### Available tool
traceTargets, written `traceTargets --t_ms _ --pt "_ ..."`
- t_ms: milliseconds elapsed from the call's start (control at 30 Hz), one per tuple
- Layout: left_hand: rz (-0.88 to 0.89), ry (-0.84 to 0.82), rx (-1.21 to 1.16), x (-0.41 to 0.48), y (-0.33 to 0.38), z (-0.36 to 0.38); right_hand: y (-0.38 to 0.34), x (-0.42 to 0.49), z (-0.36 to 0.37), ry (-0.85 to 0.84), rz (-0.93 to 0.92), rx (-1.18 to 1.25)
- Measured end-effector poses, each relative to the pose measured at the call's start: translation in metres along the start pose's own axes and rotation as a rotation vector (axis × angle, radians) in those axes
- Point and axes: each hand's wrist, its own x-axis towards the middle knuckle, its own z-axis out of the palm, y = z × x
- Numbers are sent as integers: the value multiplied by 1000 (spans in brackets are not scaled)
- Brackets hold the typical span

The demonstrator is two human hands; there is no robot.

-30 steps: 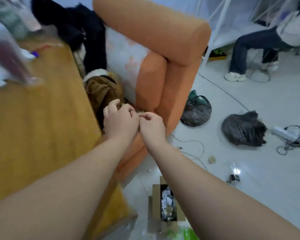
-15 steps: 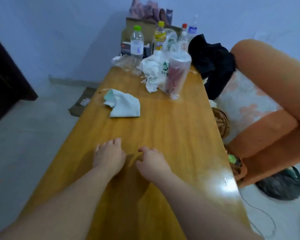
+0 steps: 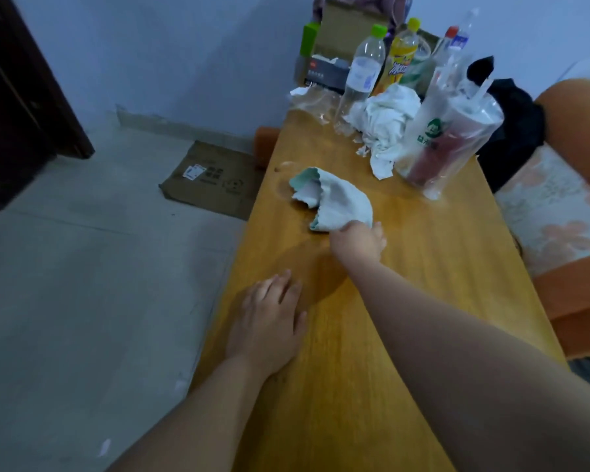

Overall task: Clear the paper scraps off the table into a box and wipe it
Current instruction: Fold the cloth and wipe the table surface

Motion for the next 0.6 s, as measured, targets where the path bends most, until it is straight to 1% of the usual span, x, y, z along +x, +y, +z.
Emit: traceTargets --t_ms 100,200,333,400,467,533,600 --pt "19 1 5 -2 2 0 -5 11 -8 19 134 145" --pt "17 -6 -1 -2 2 -1 -11 16 -12 45 167 300" --pt "15 -8 -2 -1 2 -1 -15 17 -10 75 230 403" --pt "14 2 -5 -2 2 -1 -17 9 -12 116 201 434" --pt "18 15 -5 -2 2 -1 -15 7 -15 199 119 466" --pt "17 26 -16 -2 3 0 -16 2 -21 301 -11 473" --pt "17 34 -19 -2 3 1 -22 -2 -31 323 -51 552"
